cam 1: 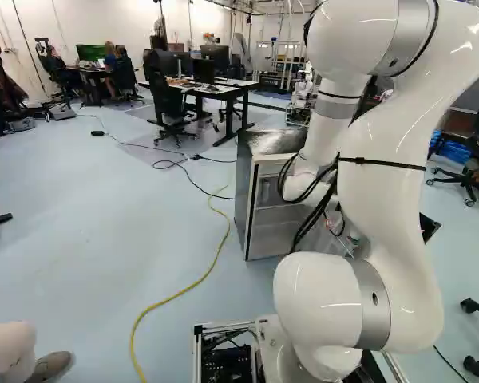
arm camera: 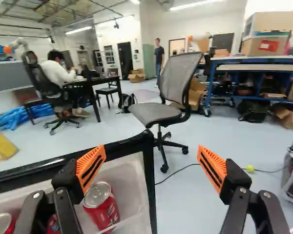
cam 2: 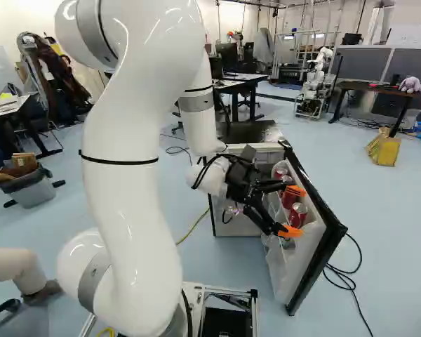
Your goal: Grab a drink from the fridge
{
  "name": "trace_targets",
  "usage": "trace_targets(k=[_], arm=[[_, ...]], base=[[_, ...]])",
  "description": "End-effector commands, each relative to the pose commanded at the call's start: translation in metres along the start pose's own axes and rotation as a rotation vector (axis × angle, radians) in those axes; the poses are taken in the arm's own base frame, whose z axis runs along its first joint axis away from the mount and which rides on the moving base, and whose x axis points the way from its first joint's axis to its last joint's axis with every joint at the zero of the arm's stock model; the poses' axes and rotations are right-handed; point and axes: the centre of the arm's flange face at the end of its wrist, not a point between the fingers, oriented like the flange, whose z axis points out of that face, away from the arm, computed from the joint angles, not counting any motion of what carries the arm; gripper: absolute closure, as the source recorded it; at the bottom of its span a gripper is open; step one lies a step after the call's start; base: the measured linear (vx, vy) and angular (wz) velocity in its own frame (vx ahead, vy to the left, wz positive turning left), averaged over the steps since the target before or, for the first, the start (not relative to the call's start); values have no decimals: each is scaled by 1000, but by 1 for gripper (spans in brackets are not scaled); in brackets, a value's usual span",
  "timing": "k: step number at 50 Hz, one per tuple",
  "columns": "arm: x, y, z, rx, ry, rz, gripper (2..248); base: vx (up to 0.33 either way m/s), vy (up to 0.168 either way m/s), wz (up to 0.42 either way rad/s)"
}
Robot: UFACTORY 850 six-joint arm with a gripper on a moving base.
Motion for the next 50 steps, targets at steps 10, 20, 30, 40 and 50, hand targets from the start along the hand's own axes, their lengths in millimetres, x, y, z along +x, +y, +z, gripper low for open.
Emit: trace_targets(k=[10,20,30,40,50], arm=[[0,16,-17,155,-3,-50,3],[0,33,-34,311,-9,-94,3],[0,50,-51,469,-16,-135,3],[0,63,-65,619,-24,-166,3],[-2,61,-72,729,-37,-181,3]], base=[[0,0,0],[0,0,0],[0,0,0],[0,0,0],[0,0,0]])
